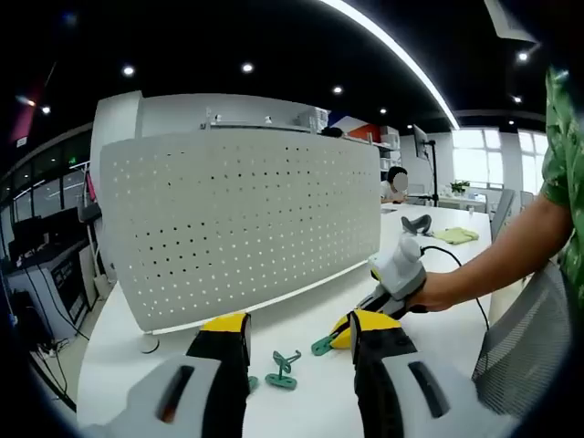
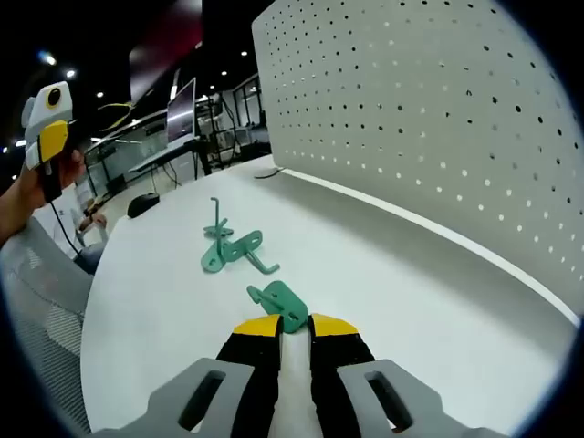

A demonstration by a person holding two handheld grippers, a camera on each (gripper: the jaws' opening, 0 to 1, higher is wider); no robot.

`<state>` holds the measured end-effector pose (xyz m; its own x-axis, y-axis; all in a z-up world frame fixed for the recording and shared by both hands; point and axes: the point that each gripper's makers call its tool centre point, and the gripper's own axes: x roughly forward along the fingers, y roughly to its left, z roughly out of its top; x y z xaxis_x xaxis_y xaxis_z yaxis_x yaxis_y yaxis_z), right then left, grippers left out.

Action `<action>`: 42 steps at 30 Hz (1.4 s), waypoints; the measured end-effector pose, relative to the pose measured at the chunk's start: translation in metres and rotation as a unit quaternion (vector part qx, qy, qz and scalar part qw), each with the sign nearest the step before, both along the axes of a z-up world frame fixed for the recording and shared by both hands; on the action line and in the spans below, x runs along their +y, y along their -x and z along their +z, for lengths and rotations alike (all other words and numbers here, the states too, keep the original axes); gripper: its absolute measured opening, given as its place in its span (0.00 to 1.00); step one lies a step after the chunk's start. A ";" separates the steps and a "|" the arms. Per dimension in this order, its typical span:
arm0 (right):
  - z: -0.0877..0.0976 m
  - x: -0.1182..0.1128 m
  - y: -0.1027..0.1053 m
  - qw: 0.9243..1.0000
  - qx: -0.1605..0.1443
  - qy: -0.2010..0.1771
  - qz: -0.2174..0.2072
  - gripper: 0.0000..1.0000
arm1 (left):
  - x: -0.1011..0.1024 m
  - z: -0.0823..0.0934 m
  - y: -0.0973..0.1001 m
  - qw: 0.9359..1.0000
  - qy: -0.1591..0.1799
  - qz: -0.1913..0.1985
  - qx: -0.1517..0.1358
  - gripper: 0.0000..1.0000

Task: Insert the hook assembly into the mounting plate slot until the hook locks in place.

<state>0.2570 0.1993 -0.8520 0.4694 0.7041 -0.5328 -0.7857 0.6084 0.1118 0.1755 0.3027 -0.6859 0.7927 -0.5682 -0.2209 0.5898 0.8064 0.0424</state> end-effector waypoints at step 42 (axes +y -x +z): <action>0.002 0.017 0.019 0.999 -0.036 0.010 0.039 0.10 | -0.011 -0.008 0.006 0.999 -0.014 -0.031 0.010 0.45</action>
<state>0.2382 0.2168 -0.8500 0.4504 0.7298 -0.5142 -0.8368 0.5460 0.0420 0.1700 0.2921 -0.6936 0.7511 -0.6098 -0.2531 0.6398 0.7669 0.0510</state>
